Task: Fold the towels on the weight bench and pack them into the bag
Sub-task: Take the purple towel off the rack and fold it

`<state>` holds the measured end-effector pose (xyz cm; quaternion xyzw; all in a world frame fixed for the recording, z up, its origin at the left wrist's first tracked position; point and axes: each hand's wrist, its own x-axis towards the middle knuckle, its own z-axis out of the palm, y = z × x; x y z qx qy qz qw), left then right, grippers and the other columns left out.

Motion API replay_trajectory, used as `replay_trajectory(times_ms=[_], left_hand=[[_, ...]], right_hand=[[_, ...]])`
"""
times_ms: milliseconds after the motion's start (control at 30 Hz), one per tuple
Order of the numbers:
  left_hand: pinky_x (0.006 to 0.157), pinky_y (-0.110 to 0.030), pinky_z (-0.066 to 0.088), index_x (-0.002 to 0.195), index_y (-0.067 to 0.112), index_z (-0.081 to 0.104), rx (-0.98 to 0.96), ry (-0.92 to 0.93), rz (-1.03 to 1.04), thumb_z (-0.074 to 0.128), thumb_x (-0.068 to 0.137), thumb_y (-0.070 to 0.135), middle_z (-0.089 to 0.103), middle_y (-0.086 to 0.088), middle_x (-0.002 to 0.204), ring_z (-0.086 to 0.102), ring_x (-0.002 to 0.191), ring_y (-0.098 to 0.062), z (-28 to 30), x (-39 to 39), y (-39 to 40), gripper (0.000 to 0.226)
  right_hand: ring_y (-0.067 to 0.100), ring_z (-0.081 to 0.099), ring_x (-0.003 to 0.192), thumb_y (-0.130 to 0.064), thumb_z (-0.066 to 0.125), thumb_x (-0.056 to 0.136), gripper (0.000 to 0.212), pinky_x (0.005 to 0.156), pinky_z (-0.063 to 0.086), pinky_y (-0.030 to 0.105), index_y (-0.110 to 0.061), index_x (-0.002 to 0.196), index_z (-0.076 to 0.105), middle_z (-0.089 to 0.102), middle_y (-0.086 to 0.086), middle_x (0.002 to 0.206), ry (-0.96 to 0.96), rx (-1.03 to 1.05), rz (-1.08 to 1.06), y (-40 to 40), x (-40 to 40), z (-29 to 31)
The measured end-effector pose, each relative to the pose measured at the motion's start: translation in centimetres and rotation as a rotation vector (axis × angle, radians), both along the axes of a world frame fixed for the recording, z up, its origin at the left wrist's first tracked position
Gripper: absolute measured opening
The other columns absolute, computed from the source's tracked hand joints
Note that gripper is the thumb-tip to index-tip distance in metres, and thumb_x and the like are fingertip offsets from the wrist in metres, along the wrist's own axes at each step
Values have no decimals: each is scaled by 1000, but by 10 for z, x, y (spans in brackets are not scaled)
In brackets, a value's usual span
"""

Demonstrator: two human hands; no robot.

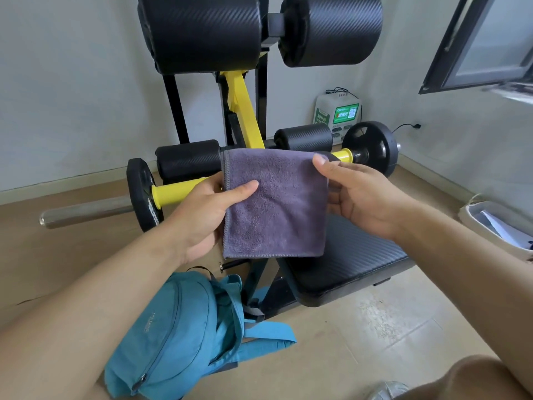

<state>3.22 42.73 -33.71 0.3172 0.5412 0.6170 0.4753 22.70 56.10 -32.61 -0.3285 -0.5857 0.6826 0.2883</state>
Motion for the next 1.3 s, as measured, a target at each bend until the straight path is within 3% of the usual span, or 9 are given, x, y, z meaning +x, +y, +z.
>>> replay_trajectory(times_ms=[67,300,467,600,767,933,1067,1167,1300], left_hand=[[83,-33,59,114,16,71,18,7,-6,73,78,20,78,-3,108,75,98,-19,0,1,0,36],[81,-29,61,104,15,74,47,-16,-25,70,77,31,79,-4,107,76,98,-18,0,5,0,32],[76,-27,61,106,17,75,30,18,-47,69,80,32,79,-1,107,76,98,-17,-2,10,1,30],[78,-30,63,116,16,72,-7,-88,-66,66,90,29,78,-4,113,75,102,-20,-5,17,3,30],[84,-33,61,122,13,70,-93,-193,-57,63,97,32,77,-7,116,74,105,-23,-13,21,8,32],[73,-31,63,118,14,72,-173,-234,-85,61,97,41,78,-5,110,77,95,-20,-15,15,12,35],[95,-40,58,123,14,69,-213,-184,-274,67,89,33,75,-10,119,73,107,-25,-20,10,13,39],[84,-39,63,128,13,64,-201,-77,-303,63,95,9,76,-10,118,75,102,-26,-27,6,16,34],[70,-35,64,129,10,60,-174,-111,-269,57,98,-1,76,-14,114,76,95,-28,-31,4,22,33]], right_hand=[[23,67,89,-44,72,87,53,81,56,35,-2,120,67,71,8,103,-13,11,12,-3,1,2],[15,63,76,-31,67,94,18,67,52,26,-14,100,66,67,-1,88,80,-12,4,-8,1,7],[5,54,58,-31,72,92,19,51,44,19,-25,78,62,60,-11,69,95,25,-206,-9,-6,5],[10,66,77,-42,76,86,19,71,56,26,-25,92,71,72,-9,81,6,67,-213,-5,-6,6],[27,69,114,-44,72,79,46,105,50,43,-13,113,73,76,5,115,-315,9,215,-3,11,2],[25,72,108,-20,66,94,29,96,56,38,-8,120,67,75,11,117,-241,17,206,0,14,-3],[27,70,111,-17,62,96,32,97,55,38,-8,127,64,73,13,120,-159,1,168,7,15,-9],[25,69,113,-10,59,98,32,97,57,34,-12,130,62,72,10,123,-162,10,155,12,18,-13],[26,68,116,2,55,98,42,98,55,38,-17,135,59,71,9,125,-134,22,155,18,20,-17]])
